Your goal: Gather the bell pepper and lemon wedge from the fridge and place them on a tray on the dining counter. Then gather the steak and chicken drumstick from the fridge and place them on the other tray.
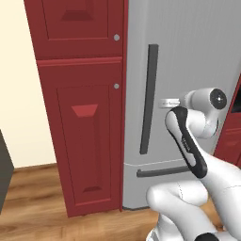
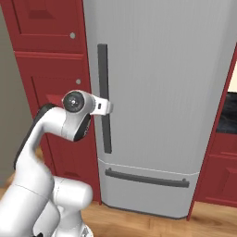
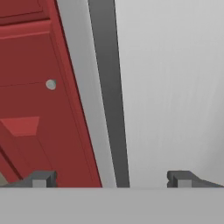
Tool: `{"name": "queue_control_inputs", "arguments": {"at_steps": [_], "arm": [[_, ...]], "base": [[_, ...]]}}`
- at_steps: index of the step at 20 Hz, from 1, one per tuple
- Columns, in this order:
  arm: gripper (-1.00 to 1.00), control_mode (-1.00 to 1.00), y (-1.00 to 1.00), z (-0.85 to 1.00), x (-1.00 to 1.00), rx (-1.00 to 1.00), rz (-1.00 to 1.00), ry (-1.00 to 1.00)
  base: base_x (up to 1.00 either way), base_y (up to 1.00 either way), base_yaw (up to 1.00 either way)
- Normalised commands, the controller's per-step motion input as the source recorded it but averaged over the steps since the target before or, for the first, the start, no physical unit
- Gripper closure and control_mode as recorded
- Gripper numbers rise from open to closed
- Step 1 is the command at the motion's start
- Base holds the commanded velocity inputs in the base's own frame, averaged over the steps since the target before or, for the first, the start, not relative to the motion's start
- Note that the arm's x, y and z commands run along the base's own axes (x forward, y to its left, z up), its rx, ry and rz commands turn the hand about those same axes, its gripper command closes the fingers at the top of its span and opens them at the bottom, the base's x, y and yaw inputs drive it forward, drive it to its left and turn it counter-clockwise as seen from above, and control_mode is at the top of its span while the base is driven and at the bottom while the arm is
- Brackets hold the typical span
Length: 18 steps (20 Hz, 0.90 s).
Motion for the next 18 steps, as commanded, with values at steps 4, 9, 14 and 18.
{"name": "queue_control_inputs", "arguments": {"at_steps": [4, 9, 14, 18], "arm": [[-1.00, -1.00, 0.00, 0.06, 0.51, 0.00, 0.01, 0.08], [-1.00, -1.00, 0.00, 0.00, 0.42, 0.00, 0.01, 0.00], [-1.00, -1.00, 0.00, -0.04, 0.40, 0.00, 0.06, -0.04], [-1.00, -1.00, 0.00, -0.09, 0.52, 0.00, 0.06, 0.00]], "base": [[0.00, 0.00, 0.00], [0.00, 0.00, 0.00], [0.00, 0.00, 0.00], [0.00, 0.00, 0.00]]}}
